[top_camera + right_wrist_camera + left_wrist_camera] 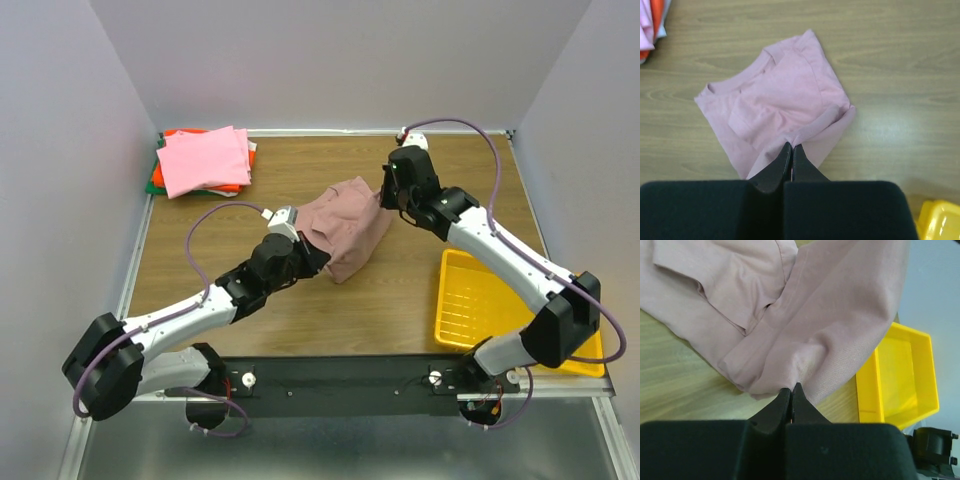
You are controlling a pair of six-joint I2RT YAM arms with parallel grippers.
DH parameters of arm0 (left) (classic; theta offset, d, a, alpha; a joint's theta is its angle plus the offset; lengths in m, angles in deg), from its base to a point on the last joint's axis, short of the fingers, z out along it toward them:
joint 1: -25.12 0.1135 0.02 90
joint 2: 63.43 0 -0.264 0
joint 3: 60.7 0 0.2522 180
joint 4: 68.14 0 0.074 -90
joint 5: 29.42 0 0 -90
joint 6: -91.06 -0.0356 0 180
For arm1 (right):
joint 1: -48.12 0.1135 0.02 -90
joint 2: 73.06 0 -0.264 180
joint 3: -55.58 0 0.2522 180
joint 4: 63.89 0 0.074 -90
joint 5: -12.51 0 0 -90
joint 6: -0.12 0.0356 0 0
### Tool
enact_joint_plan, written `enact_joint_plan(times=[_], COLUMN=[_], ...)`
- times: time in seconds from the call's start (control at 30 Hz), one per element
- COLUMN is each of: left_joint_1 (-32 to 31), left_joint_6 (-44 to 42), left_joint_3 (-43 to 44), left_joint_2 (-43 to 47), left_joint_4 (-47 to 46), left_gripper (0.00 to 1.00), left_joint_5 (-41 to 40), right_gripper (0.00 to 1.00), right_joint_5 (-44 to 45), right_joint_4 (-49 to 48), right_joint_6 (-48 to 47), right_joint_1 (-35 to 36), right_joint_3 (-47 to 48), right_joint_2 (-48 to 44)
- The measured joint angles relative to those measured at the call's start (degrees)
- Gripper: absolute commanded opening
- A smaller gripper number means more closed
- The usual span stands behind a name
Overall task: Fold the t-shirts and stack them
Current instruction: Fold the tshirt
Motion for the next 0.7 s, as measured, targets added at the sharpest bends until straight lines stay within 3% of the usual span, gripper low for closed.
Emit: enact_joint_plan(times=[0.7], left_joint_1=[22.2], left_joint_6=[-7.1], left_joint_3=[1.6], left_joint_2=[-14.8], left_joint_4=[-14.8], left_gripper=[0.00], left_joint_5=[16.6], right_gripper=[0.00], right_joint_5=[1.3], right_joint_4=[-3.5], right_joint_6=[-6.3], right_joint_1=[-1.6], right_joint_3=[28.0], right_joint_2=[29.5])
